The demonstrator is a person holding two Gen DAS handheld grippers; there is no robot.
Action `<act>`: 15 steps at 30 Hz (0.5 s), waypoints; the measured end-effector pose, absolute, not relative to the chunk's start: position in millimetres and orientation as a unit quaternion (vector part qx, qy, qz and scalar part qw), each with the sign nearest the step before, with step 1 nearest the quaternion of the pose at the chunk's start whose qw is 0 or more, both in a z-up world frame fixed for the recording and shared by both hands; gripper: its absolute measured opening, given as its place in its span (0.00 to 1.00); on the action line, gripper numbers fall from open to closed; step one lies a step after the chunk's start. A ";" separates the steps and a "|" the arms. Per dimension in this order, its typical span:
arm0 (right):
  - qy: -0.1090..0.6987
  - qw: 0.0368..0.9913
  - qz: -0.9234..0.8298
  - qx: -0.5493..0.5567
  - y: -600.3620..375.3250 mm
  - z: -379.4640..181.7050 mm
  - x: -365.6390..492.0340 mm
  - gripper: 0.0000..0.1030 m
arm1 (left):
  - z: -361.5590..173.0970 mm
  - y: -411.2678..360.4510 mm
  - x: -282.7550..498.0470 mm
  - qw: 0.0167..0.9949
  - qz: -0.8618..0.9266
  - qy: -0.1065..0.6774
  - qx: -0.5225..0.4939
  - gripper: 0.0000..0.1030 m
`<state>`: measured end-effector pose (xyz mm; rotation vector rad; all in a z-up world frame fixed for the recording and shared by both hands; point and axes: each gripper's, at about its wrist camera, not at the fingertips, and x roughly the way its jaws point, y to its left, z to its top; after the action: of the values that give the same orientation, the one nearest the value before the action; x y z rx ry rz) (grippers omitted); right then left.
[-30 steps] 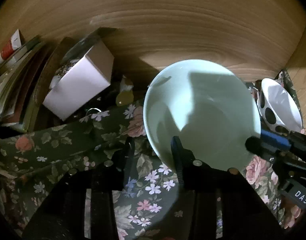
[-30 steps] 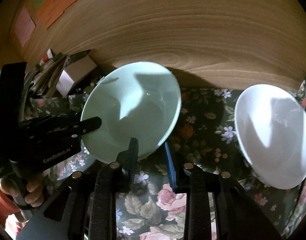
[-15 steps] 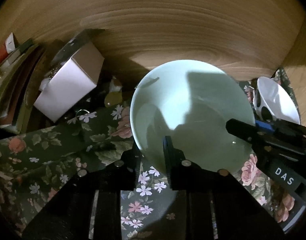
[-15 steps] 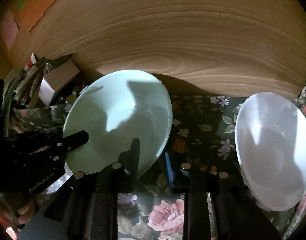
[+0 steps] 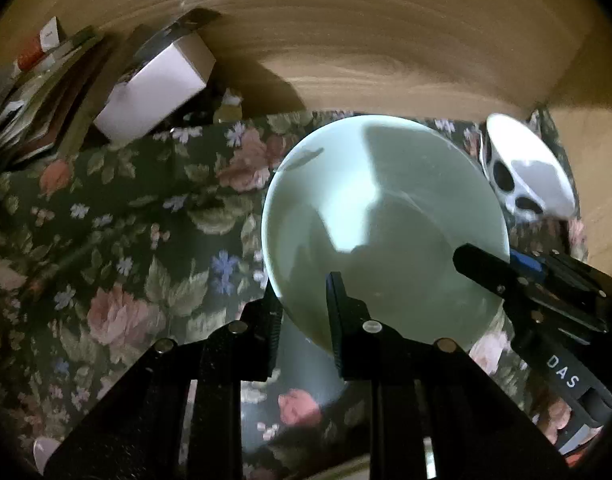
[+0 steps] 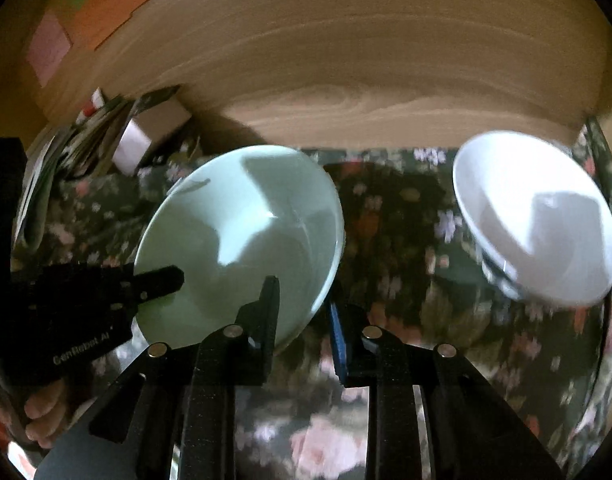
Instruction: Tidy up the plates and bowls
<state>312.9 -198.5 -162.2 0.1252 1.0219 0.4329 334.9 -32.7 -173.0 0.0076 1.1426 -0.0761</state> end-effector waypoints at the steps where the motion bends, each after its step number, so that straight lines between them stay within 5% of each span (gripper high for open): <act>1: 0.486 0.847 0.207 0.061 -200.6 -164.2 306.4 0.21 | -171.5 -37.5 329.5 0.841 -0.034 0.539 0.008 0.21; 15: 0.462 0.865 0.185 0.060 -212.0 -147.6 310.2 0.32 | -176.2 -39.3 318.3 0.845 -0.039 0.533 0.032 0.21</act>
<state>310.2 -212.0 -147.6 0.1257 0.9679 0.3876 318.2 -39.3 -176.2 0.0676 1.1240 -0.0815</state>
